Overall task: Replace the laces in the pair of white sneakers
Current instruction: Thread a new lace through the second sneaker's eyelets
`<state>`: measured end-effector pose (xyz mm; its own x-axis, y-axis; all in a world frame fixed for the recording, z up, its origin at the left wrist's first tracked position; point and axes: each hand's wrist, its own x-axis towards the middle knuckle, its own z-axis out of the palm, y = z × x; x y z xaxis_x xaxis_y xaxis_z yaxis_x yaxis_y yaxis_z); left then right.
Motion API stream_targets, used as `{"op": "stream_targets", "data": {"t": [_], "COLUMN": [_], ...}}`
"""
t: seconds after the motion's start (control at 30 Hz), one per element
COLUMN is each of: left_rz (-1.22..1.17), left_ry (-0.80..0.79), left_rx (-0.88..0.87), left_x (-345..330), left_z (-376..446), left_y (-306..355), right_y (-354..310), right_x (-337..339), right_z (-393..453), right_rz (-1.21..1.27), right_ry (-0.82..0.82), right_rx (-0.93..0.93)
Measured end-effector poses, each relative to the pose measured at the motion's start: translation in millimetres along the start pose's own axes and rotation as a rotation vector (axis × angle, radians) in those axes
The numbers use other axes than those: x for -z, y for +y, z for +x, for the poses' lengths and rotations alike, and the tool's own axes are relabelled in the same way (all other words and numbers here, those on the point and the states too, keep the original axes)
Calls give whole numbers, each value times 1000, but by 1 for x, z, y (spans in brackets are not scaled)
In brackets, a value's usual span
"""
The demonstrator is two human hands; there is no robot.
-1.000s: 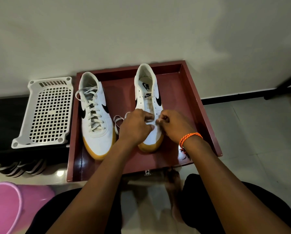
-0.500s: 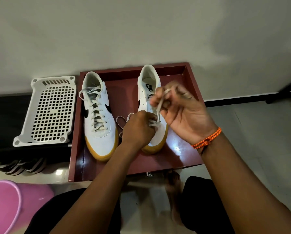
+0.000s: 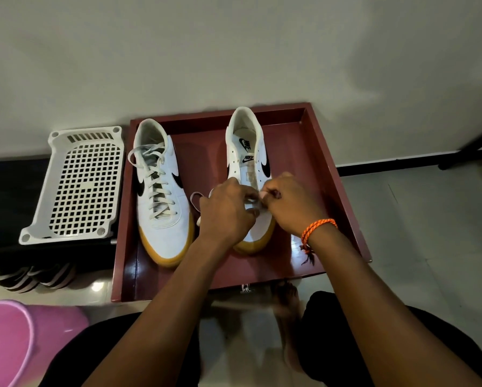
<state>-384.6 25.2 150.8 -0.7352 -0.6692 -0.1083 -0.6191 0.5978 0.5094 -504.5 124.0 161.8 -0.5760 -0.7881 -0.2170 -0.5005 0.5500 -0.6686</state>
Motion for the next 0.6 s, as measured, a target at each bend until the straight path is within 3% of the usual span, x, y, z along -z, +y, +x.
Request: {"op": "stream_targets", "data": {"t": [0.17, 0.3, 0.37, 0.43, 0.5, 0.53, 0.6], "left_rz": [-42, -227, -186, -66, -44, -52, -24], "left_ry": [-1, 55, 38, 17, 20, 32, 36], "left_rx": [42, 6, 1, 5, -22, -36, -55], "left_x": [2, -5, -2, 1, 1, 0, -2], "left_z": [-1, -4, -4, -2, 1, 2, 1], "left_y": [3, -6, -3, -1, -1, -2, -5], "right_y": [-19, -35, -42, -42, -38, -31, -15], "right_x": [24, 39, 47, 60, 70, 70, 60], "right_z": [-8, -18, -24, -25, -20, -16, -6], "right_rz": [629, 1250, 1661, 1942, 1934, 1787, 1174], "right_ry": [-129, -434, -618, -671, -552, -411, -38], "right_rx": [230, 296, 339, 340, 233, 108, -156]}}
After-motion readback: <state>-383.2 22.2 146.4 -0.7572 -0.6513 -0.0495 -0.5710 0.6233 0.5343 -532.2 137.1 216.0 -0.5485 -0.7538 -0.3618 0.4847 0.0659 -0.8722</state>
